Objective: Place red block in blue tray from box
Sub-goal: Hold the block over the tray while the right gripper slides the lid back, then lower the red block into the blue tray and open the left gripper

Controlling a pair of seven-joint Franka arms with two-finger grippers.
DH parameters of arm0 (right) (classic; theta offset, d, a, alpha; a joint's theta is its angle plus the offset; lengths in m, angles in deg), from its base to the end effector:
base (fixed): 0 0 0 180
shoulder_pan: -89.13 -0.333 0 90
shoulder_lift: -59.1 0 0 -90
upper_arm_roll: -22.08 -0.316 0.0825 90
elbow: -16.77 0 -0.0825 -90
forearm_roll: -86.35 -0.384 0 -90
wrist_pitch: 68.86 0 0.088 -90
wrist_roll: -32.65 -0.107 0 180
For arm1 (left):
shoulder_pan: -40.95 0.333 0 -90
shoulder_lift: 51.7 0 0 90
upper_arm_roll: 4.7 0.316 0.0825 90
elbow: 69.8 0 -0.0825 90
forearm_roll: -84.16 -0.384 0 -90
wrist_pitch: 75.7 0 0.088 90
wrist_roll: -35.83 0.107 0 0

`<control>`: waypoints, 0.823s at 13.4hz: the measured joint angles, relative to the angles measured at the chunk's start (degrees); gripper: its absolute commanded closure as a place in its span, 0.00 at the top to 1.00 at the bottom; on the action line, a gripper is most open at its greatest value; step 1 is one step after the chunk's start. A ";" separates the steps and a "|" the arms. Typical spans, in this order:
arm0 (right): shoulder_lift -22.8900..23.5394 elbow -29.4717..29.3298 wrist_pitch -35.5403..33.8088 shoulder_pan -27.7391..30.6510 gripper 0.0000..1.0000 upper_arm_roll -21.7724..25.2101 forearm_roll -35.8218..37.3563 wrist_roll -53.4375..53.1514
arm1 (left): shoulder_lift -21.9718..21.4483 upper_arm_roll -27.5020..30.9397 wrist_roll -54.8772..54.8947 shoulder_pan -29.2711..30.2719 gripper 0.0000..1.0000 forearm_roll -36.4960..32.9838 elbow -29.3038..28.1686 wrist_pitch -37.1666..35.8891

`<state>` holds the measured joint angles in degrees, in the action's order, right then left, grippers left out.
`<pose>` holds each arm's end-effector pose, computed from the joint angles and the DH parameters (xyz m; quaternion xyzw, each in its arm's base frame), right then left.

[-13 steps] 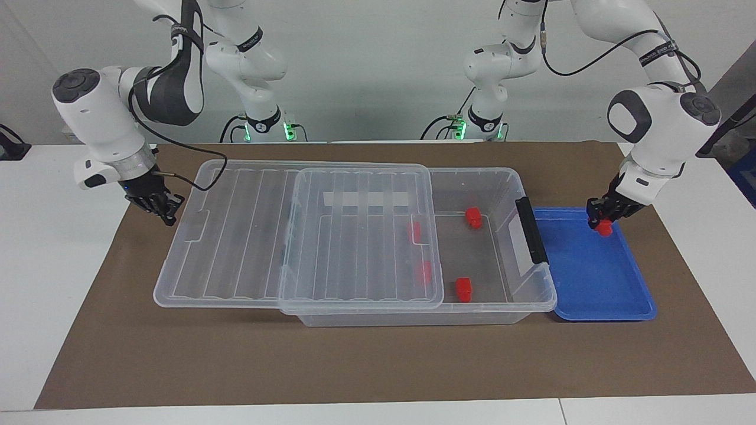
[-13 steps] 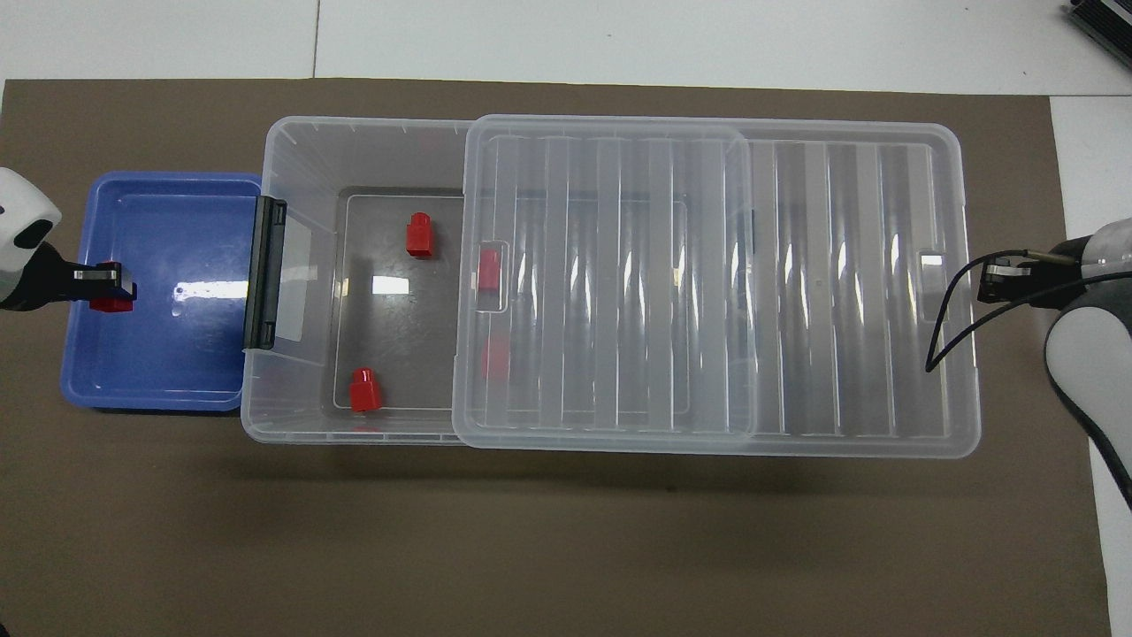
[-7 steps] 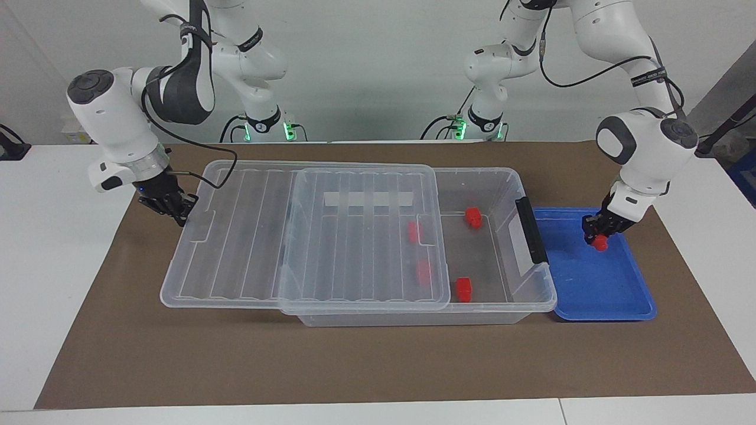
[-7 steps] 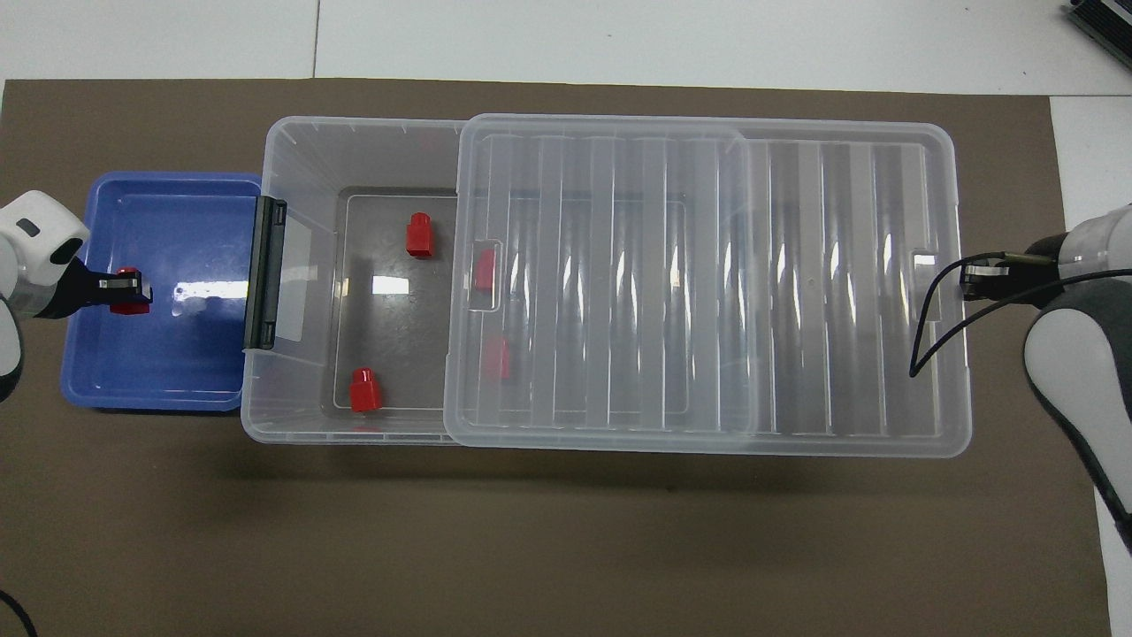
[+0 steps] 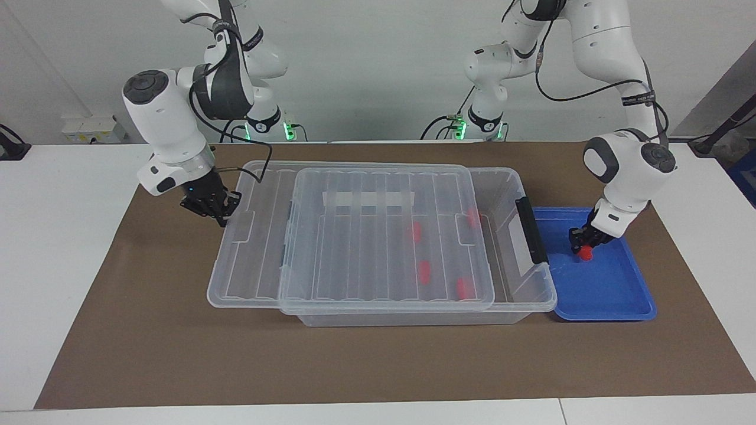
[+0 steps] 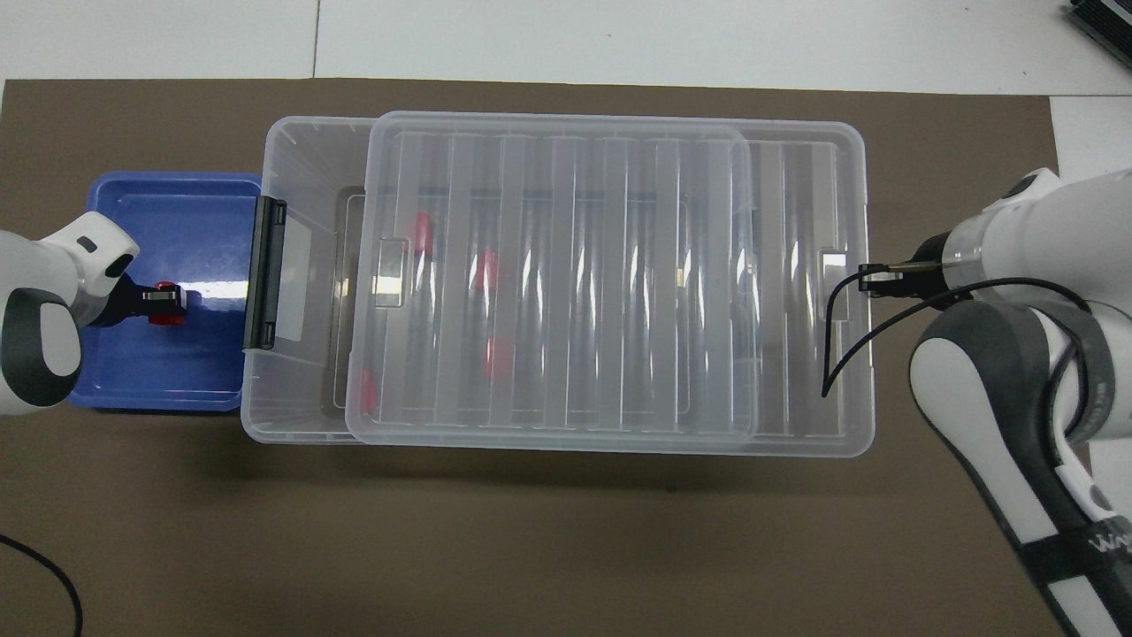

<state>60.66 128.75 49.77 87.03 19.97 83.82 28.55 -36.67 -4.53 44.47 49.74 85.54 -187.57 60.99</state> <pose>0.5715 0.0442 0.4702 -0.9988 0.0088 -0.0428 0.0235 0.5873 0.0923 0.3156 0.9993 0.0112 0.0348 0.0029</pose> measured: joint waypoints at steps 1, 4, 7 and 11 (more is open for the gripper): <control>0.00 0.01 0.00 -1.26 0.00 -0.02 -0.10 -0.28 | 0.00 0.00 0.00 0.00 0.00 0.00 0.00 0.08; 0.00 0.03 0.00 -4.66 0.00 -0.10 -0.19 -3.29 | 0.14 0.09 -0.01 0.01 0.00 0.00 -0.05 0.10; -0.01 0.02 0.02 -7.32 0.00 -0.13 -0.21 -5.27 | 0.50 0.11 -0.01 0.02 0.00 0.00 -0.16 0.19; 0.01 0.15 0.87 -9.13 0.00 -0.17 -0.29 -6.26 | 0.58 0.03 -0.01 0.01 0.65 0.00 -0.16 0.24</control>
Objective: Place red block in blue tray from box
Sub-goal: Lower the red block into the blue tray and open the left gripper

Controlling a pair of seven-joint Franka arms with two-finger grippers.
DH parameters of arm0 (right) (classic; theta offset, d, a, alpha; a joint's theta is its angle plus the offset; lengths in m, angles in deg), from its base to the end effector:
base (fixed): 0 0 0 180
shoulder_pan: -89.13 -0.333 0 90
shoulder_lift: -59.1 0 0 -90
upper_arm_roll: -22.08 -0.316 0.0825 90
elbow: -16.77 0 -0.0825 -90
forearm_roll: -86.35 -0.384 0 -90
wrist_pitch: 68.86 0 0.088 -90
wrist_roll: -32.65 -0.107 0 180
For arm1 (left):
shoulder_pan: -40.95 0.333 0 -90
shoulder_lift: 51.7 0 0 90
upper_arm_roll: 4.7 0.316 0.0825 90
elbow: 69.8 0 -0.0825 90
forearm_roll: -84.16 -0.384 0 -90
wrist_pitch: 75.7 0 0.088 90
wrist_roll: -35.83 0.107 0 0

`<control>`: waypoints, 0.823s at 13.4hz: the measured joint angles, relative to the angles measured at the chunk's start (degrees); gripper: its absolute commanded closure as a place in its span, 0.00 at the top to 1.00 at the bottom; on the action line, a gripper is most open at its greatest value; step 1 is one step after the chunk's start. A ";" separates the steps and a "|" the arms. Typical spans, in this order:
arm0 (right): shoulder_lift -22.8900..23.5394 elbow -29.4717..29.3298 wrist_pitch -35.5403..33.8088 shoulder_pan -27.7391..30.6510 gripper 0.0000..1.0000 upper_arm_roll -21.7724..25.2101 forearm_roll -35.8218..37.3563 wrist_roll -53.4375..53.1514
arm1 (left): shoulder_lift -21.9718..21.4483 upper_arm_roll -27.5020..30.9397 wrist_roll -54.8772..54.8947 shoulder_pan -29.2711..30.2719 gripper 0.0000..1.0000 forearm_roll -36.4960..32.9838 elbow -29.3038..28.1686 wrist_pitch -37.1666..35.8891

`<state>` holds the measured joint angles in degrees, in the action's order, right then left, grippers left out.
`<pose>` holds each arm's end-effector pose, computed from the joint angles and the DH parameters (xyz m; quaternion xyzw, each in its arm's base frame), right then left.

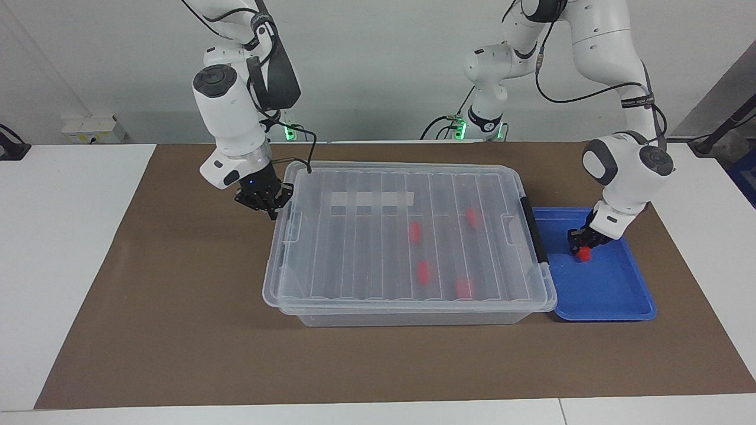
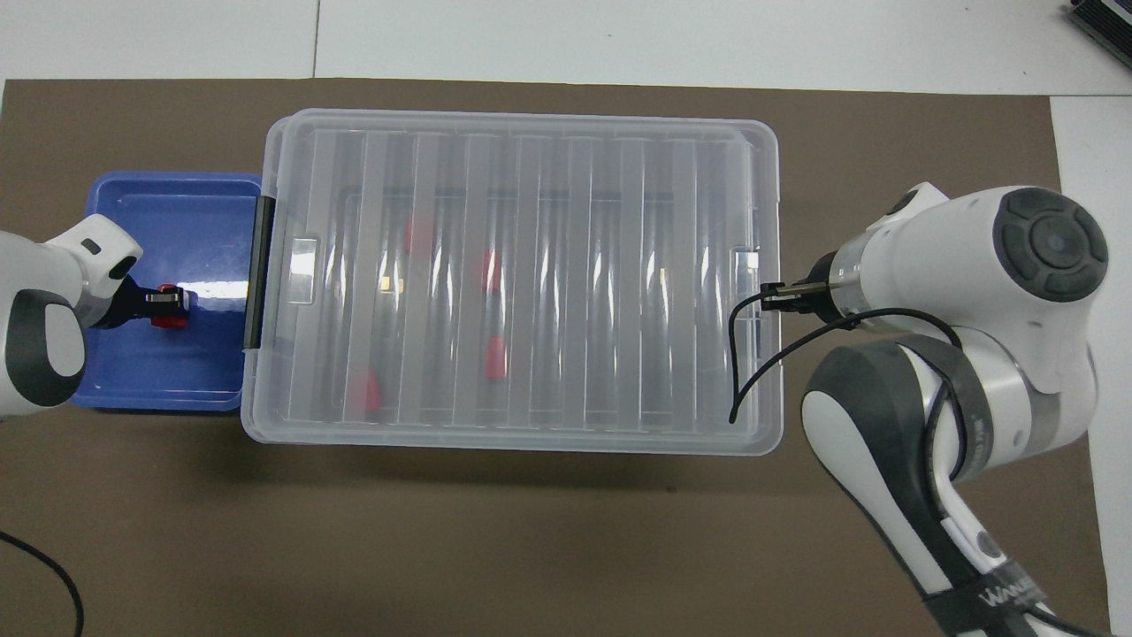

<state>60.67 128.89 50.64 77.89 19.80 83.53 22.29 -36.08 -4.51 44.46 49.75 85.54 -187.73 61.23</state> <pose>0.5579 0.1365 0.4704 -0.9983 -0.0165 -0.0449 0.0325 0.5866 0.0925 0.3087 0.9995 0.0116 0.0304 0.0034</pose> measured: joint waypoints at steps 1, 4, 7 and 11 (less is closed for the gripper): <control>0.00 0.04 0.15 -0.22 0.00 0.00 -0.02 -0.03 | 0.00 -0.05 0.00 0.00 0.88 0.00 0.00 0.01; 0.00 0.03 0.31 -0.50 0.00 0.00 -0.07 -0.04 | 0.00 -0.13 0.00 0.00 1.00 0.00 0.01 0.04; -0.14 -0.60 0.28 -0.25 0.00 0.25 -0.11 -0.33 | -0.14 -0.26 0.00 -0.07 1.00 0.00 1.19 -1.22; -1.62 -1.88 -2.97 2.83 0.98 0.82 -0.11 -0.39 | -2.69 -0.56 0.00 -0.30 1.00 0.00 9.82 -16.21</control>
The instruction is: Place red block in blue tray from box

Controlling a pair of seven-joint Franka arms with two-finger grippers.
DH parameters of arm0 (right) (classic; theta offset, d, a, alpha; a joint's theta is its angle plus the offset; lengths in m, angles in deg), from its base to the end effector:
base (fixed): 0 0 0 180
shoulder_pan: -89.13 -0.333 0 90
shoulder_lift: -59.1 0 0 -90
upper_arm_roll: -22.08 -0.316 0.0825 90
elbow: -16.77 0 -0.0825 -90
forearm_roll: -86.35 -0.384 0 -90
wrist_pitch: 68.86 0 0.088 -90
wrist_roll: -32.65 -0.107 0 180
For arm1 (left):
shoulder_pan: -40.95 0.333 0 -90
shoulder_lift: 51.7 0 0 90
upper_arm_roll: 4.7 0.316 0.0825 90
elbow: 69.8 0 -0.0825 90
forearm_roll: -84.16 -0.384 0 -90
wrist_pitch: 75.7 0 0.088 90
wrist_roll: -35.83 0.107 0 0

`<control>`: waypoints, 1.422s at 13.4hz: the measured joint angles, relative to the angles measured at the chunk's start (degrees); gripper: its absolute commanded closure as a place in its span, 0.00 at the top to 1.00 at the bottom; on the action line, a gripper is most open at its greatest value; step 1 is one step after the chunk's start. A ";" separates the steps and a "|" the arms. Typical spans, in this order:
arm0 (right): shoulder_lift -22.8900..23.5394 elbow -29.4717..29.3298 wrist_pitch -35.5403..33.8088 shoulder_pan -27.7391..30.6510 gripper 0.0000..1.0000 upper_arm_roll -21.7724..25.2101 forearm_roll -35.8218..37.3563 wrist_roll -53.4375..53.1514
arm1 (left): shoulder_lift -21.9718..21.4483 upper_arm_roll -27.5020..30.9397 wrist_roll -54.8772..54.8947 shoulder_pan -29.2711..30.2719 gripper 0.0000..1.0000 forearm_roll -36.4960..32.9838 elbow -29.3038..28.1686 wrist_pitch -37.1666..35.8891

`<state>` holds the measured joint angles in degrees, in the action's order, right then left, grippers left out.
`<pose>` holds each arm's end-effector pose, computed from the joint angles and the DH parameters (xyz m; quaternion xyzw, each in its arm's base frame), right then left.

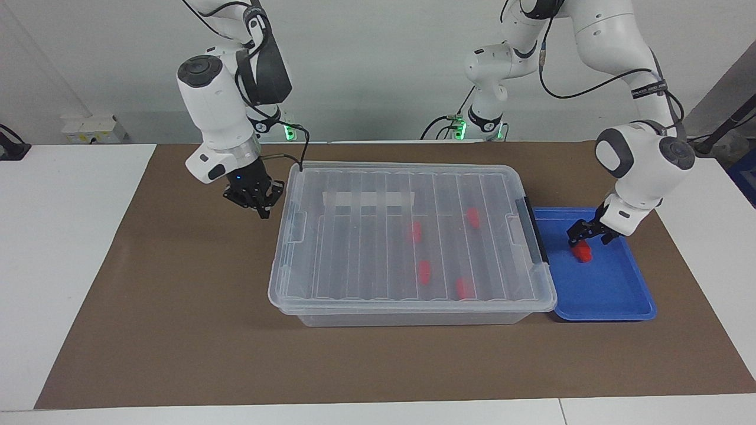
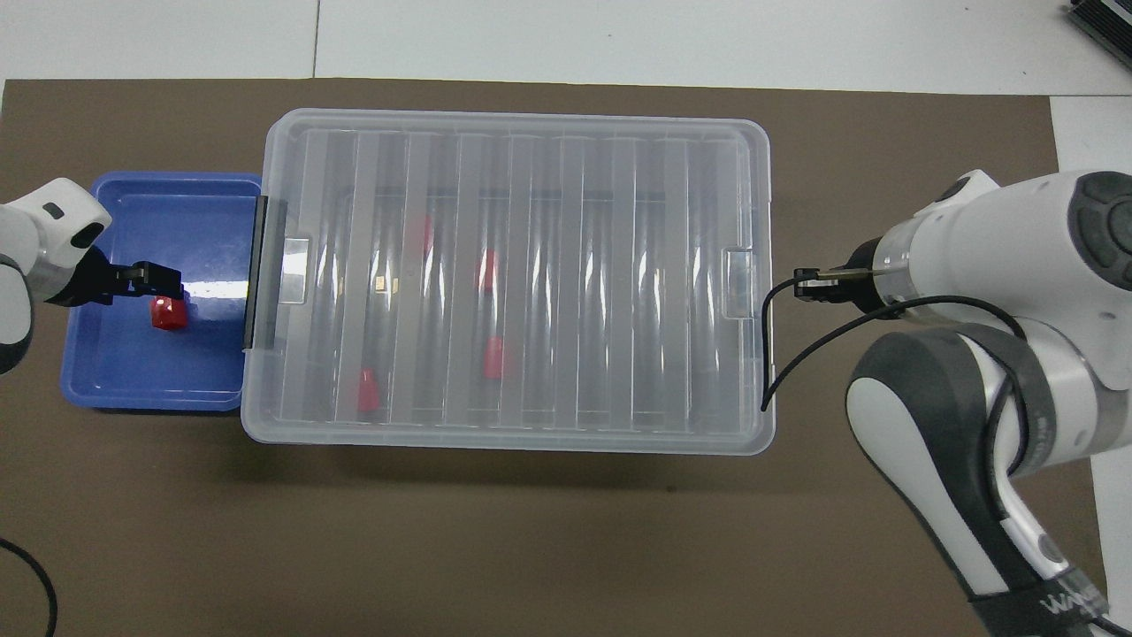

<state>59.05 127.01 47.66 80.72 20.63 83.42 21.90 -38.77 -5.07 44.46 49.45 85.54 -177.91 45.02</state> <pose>0.5615 0.1005 0.4974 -0.9980 0.0179 -0.0501 0.0330 0.6041 0.0853 0.3877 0.9999 0.0019 -0.0012 0.0113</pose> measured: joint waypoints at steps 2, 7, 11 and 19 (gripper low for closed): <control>-1.55 -0.27 -1.90 2.35 0.99 0.11 0.02 -0.23 | -2.96 -0.19 0.00 -0.06 1.00 0.00 2.79 -5.80; -4.06 -5.11 -9.74 8.04 1.00 0.55 2.17 -0.26 | -9.71 -0.75 -6.62 -5.32 1.00 0.01 8.89 -19.26; -3.21 -13.38 -17.80 8.82 1.00 0.56 3.93 -0.26 | -13.73 -1.08 -13.16 -11.10 1.00 -0.01 9.53 -23.86; -0.16 -22.30 -30.48 9.89 1.00 0.55 3.90 -0.29 | -13.99 -1.27 -13.14 -11.44 1.00 -0.02 8.76 -24.47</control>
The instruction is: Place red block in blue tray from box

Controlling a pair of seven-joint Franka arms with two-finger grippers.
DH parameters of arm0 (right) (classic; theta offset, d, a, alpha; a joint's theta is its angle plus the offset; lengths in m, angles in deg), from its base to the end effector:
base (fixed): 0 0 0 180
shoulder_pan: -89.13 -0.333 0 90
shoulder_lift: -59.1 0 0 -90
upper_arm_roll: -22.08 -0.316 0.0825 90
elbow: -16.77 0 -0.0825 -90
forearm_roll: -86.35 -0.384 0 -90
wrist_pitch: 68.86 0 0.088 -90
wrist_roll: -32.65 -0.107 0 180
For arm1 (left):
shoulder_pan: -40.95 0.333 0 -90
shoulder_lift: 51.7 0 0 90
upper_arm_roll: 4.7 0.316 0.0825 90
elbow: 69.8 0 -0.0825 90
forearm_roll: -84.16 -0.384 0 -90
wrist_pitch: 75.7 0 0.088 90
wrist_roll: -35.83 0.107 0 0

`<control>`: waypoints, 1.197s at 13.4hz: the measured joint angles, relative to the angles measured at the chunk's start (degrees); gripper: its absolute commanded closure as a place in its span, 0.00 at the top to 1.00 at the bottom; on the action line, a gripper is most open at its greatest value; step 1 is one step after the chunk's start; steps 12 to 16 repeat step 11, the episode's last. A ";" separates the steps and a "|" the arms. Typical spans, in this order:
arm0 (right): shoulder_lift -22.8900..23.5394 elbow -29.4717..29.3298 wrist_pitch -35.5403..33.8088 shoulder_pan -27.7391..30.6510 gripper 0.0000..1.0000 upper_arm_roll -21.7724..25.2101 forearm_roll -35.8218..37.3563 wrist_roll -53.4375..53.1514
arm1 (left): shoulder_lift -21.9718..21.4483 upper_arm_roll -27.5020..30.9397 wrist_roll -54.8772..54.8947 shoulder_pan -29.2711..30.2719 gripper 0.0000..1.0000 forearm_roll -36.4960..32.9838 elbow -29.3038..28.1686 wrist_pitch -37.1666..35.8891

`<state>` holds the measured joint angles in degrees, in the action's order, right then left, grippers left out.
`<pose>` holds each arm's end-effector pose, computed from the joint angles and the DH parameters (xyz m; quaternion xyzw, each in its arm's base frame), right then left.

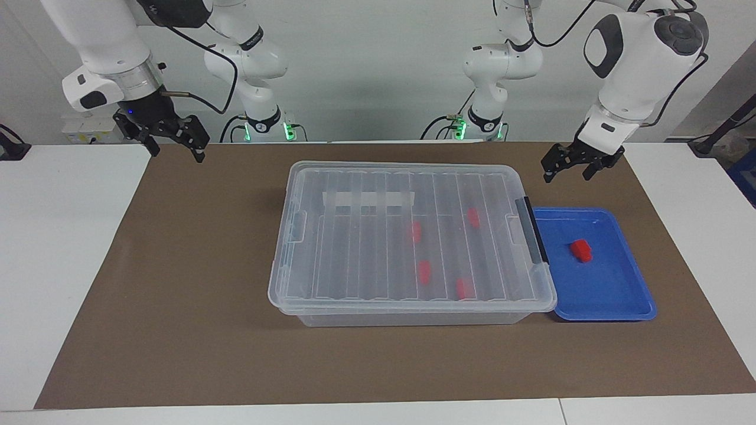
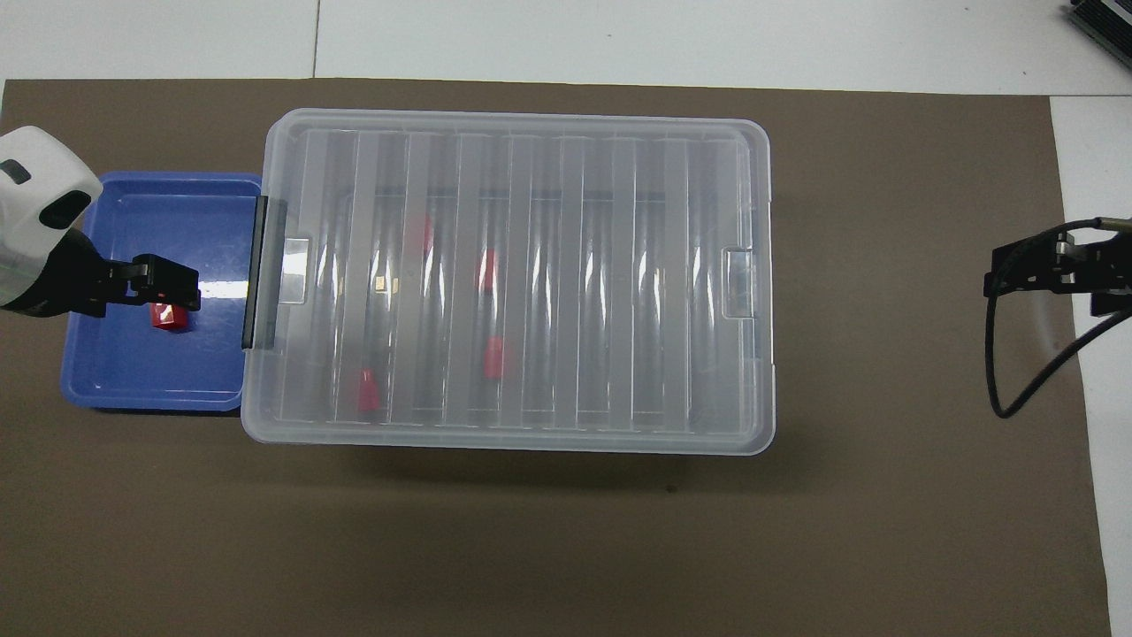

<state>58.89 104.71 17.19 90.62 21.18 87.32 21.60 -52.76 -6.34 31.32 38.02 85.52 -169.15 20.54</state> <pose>0.5465 -0.0075 0.6374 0.9947 -0.1018 -0.0138 0.0098 0.5507 -0.0464 0.5667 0.9998 0.0010 -0.0187 0.0101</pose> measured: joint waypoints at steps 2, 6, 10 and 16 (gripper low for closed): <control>0.00 0.00 -0.15 -0.06 1.00 -0.06 -0.04 0.00 | -0.01 0.00 0.00 -0.02 1.00 0.00 0.00 0.02; 0.00 0.01 -0.26 -0.38 1.00 -0.44 -0.04 0.00 | -0.03 0.11 0.00 -0.01 1.00 0.00 0.00 0.02; 0.00 0.02 -0.30 -0.38 1.00 -0.77 -0.04 0.00 | -0.13 0.74 0.00 0.21 1.00 0.00 0.00 0.03; 0.00 0.03 -0.31 -0.38 1.00 -0.78 -0.04 0.00 | -0.15 0.75 0.00 0.21 1.00 0.00 0.00 0.03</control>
